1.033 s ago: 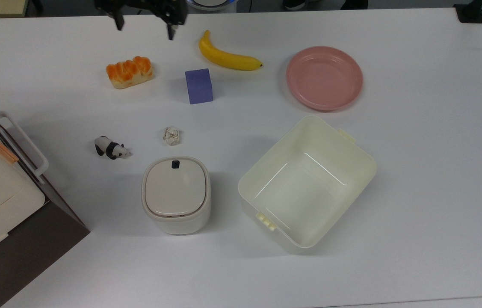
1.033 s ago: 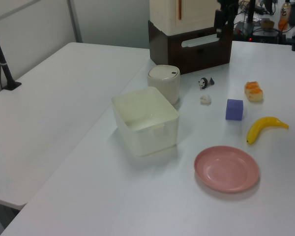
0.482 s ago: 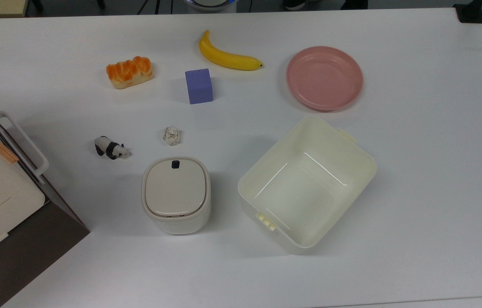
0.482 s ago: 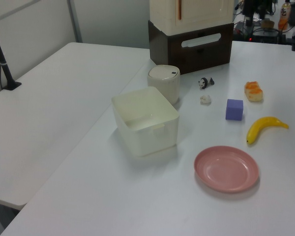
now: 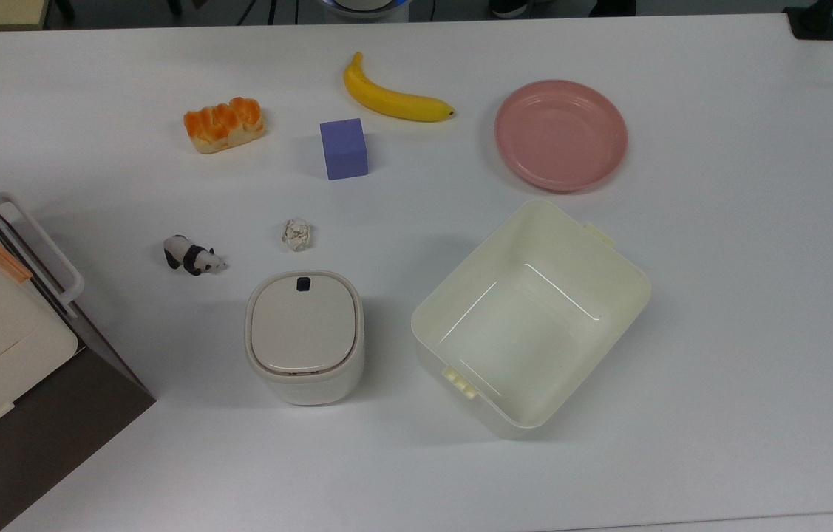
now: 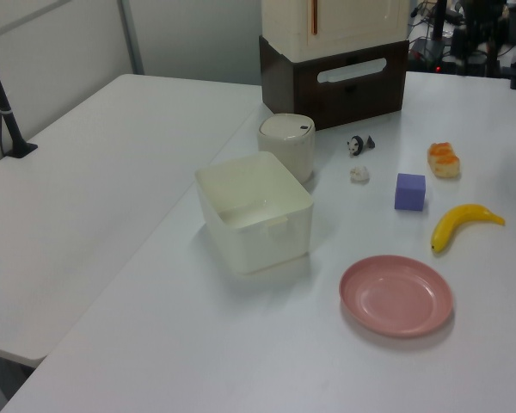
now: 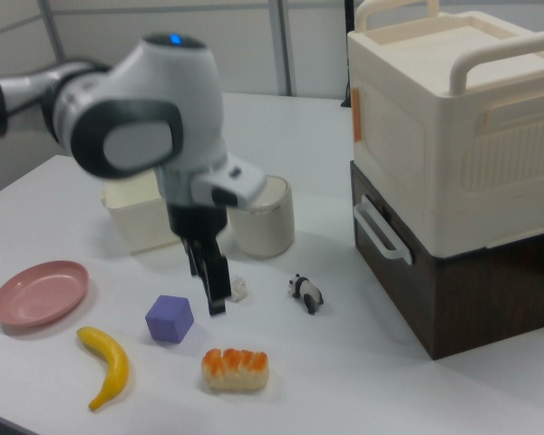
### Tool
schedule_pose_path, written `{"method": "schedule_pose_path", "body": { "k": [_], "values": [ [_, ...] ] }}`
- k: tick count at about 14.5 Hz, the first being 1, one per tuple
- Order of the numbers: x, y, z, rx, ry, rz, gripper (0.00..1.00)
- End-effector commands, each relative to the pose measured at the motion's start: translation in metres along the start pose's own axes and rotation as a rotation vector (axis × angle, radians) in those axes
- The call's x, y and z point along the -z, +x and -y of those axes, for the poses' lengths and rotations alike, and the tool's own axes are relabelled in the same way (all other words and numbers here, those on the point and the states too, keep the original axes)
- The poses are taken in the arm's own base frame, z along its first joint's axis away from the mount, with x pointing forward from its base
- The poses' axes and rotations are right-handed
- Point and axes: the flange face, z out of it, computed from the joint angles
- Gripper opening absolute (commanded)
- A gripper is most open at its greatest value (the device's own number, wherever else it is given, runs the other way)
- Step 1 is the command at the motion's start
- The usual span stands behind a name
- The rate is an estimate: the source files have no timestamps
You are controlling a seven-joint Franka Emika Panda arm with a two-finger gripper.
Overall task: Put the bread on a plate
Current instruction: 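Lower the gripper onto the orange bread roll and close on it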
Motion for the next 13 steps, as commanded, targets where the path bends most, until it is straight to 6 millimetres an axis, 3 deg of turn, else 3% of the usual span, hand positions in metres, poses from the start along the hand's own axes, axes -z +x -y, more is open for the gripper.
{"method": "schedule_pose_path", "body": {
  "k": [1,4,7,9,13],
  "values": [
    [-0.060,-0.010,-0.021,-0.087,0.032,-0.038,1.00],
    [-0.114,0.007,-0.020,-0.208,0.037,-0.070,1.00],
    [-0.150,0.027,-0.004,-0.291,0.036,-0.090,1.00],
    [-0.168,0.033,0.018,-0.309,0.037,-0.097,1.00],
    [-0.187,0.039,0.038,-0.320,0.039,-0.110,1.00]
  ]
}}
